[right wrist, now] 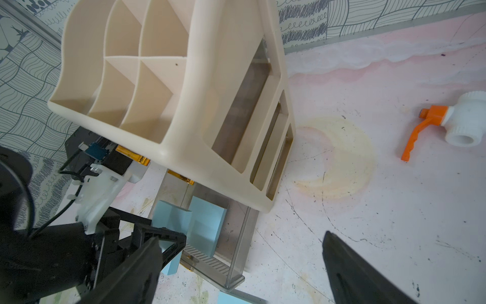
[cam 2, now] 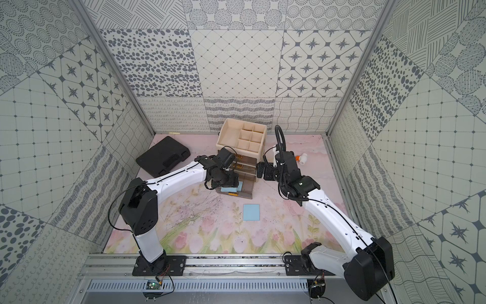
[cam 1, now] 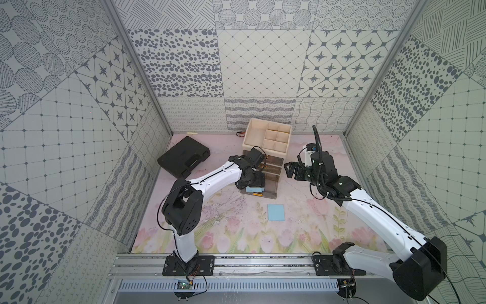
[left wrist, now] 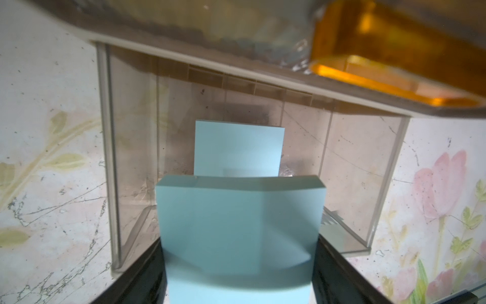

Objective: Please put the sticky notes in the drawer by color
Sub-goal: Place the sticky notes in the drawer.

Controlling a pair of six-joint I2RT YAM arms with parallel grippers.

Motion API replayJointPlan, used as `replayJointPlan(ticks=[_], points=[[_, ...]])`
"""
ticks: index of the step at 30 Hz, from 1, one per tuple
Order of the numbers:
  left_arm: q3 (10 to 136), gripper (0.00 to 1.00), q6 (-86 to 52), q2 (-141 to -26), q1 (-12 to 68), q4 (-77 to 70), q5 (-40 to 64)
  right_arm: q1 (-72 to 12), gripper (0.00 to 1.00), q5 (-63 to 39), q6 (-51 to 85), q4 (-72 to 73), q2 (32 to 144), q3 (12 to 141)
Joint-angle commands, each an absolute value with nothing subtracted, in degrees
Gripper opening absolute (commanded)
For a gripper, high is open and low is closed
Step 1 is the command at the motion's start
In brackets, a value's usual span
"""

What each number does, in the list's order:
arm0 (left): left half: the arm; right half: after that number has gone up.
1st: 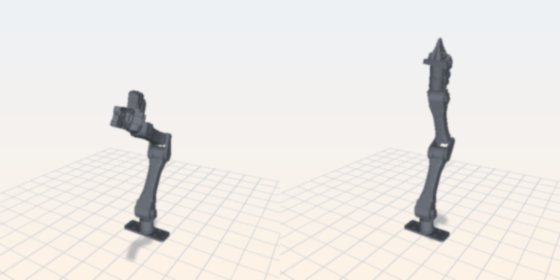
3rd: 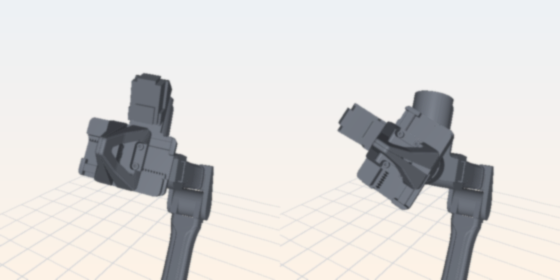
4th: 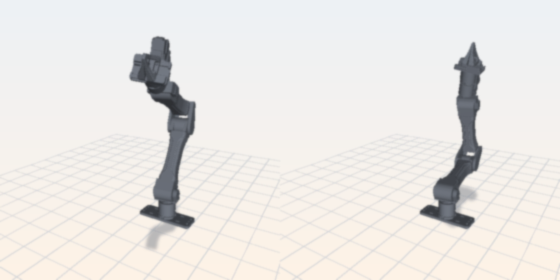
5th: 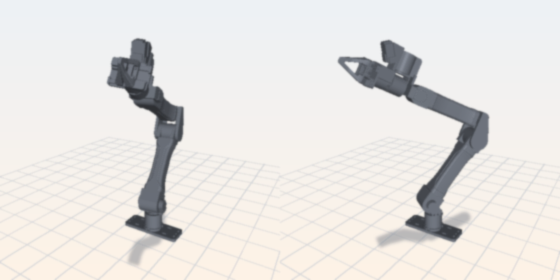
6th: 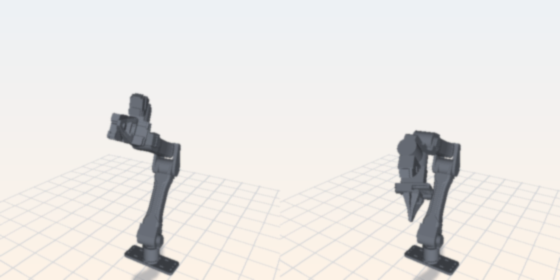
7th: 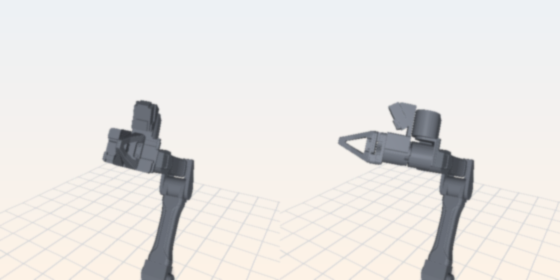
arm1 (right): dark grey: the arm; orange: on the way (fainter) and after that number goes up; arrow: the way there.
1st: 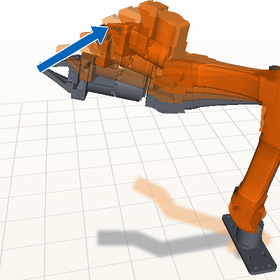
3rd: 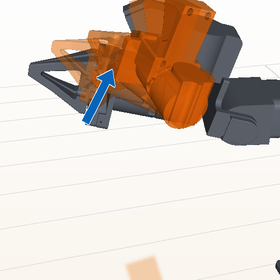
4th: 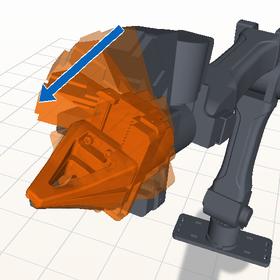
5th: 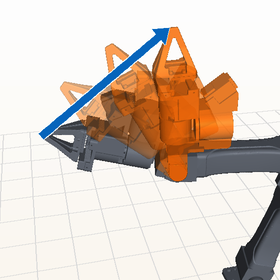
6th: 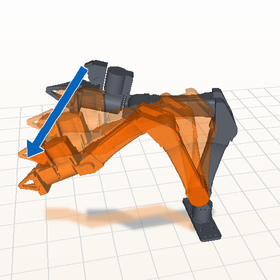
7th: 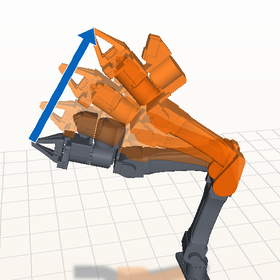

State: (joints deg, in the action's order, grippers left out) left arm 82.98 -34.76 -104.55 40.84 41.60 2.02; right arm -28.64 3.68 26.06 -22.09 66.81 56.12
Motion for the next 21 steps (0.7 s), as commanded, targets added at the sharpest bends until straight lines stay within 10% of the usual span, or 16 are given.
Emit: replayJointPlan(ticks=[1, 15, 17, 21], points=[[84.6, 0.89, -34.0, -105.4, 40.9, 38.9, 2.4, -28.8, 0.99, 4.0, 25.0, -20.3, 65.4, 55.3], [80.0, 0.99, -34.5, -94.2, 41.4, 38.0, -0.1, -28.8, 0.99, 3.7, 26.1, -20.0, 65.4, 54.8], [78.9, 0.80, -34.8, -93.6, 41.4, 38.7, 2.4, -28.8, 0.99, 3.7, 26.2, -19.8, 65.5, 54.7], [76.7, 0.08, -36.1, -95.0, 42.4, 39.4, 4.0, -28.8, 1.00, 3.0, 26.7, -19.1, 66.0, 54.6]])
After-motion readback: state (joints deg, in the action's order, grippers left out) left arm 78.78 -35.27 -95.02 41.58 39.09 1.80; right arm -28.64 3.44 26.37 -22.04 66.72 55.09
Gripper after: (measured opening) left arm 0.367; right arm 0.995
